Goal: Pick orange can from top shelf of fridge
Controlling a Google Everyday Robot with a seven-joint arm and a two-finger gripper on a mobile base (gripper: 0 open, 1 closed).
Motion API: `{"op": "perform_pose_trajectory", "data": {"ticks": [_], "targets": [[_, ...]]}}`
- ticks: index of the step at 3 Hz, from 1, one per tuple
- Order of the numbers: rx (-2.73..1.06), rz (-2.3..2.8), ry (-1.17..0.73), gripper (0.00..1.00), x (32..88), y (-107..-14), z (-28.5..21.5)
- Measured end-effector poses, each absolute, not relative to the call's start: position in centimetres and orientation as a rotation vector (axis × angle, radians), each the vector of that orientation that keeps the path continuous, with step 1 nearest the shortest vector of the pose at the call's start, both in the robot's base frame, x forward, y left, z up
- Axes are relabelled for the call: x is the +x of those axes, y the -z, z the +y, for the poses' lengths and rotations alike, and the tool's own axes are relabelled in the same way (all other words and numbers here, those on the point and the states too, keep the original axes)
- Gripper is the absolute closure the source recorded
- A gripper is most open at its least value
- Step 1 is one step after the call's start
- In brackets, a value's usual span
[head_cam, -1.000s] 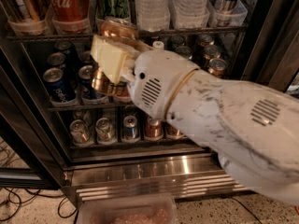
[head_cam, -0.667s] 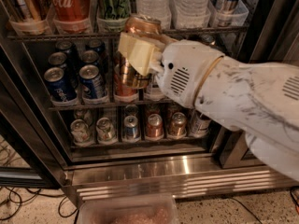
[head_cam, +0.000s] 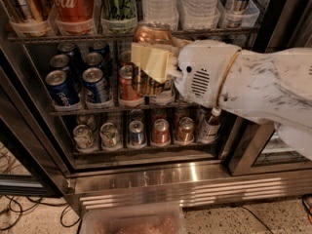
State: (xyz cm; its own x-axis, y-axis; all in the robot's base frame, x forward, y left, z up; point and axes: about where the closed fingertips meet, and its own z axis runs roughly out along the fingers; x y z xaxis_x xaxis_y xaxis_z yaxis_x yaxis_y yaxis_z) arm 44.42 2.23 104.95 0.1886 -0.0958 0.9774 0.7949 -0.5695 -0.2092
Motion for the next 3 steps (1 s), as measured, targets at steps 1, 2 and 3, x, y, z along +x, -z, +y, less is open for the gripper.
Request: {"op": "perform_pose_trajectory", "data": {"ticks": [1,2,3], "targets": [[-1.678,-0.754,1.457,1.0,44.3,-104.3,2.2],[-1.611,-0.876,1.376,1.0,43.1,-102.3,1.6],[-1.548,-0.96,1.28,1.0,41.6,-100.6,1.3]]}}
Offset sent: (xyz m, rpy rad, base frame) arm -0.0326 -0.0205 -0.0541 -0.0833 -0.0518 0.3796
